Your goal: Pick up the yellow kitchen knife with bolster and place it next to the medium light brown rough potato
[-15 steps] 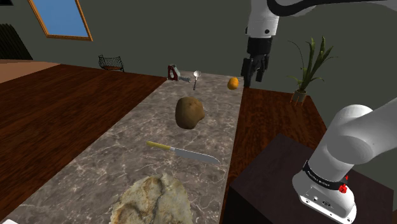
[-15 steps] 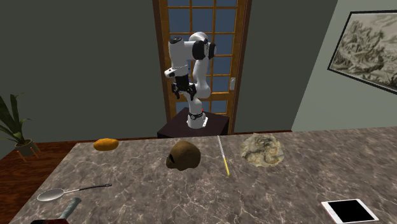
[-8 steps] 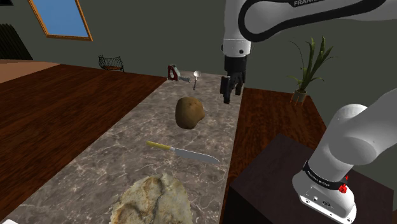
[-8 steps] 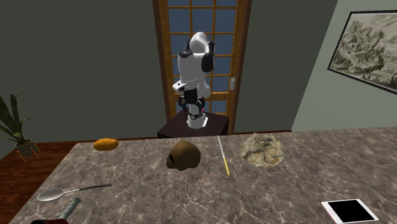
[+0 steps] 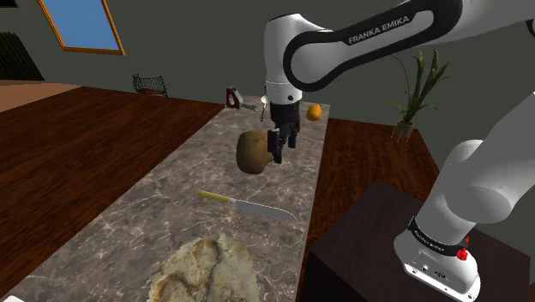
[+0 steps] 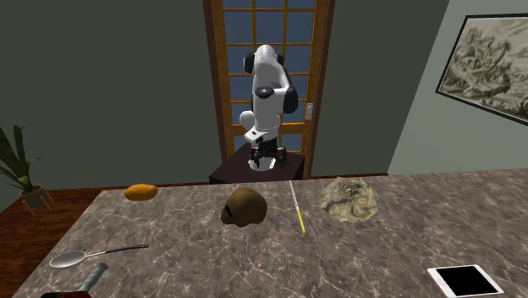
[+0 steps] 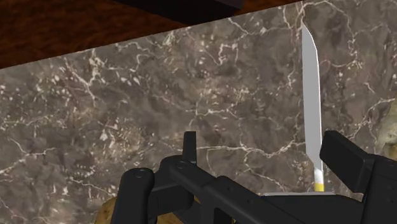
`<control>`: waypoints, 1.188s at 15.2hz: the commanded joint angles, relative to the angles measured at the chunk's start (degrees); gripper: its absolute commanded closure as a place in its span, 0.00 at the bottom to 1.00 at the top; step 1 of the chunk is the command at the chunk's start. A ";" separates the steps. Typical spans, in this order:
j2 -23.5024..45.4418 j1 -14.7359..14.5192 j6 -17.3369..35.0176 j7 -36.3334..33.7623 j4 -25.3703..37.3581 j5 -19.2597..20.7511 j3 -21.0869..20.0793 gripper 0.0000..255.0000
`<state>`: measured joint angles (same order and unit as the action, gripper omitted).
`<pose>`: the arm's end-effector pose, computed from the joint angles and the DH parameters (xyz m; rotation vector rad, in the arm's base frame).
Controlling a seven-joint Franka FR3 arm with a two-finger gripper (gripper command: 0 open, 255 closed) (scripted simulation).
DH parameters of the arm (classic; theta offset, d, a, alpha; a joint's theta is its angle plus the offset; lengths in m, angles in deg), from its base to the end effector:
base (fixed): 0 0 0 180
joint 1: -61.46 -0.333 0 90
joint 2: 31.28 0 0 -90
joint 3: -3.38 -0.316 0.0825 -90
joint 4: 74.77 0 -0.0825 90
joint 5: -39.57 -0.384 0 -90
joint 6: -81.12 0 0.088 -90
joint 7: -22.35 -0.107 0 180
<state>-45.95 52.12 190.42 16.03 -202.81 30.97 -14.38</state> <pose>0.4085 0.2276 0.4641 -3.0676 -0.4551 0.1469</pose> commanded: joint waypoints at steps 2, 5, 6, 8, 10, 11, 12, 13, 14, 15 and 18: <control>5.90 -1.28 3.40 -1.44 2.35 1.34 -2.57 0.00; 11.70 -2.53 5.94 -2.84 5.23 3.45 -4.62 0.00; 13.68 -3.00 6.68 -3.37 6.29 4.30 -5.22 0.00; 17.69 -4.06 7.99 -4.48 8.57 6.17 -6.28 0.00; 21.76 -5.31 9.07 -5.63 11.05 8.25 -7.11 0.00; 23.80 -6.00 9.51 -6.21 12.37 9.34 -7.45 0.00; 25.38 -6.60 9.81 -6.64 13.42 10.19 -7.64 0.00; 25.68 -6.69 10.54 -6.74 12.97 10.33 -7.57 0.00; 25.99 -6.75 11.26 -6.85 12.54 10.49 -7.54 0.00; 26.32 -6.80 11.98 -6.97 12.11 10.65 -7.51 0.00; 27.36 -6.99 14.13 -7.34 10.91 11.20 -7.38 0.00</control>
<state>-18.90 45.18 203.78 8.78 -191.43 42.00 -21.81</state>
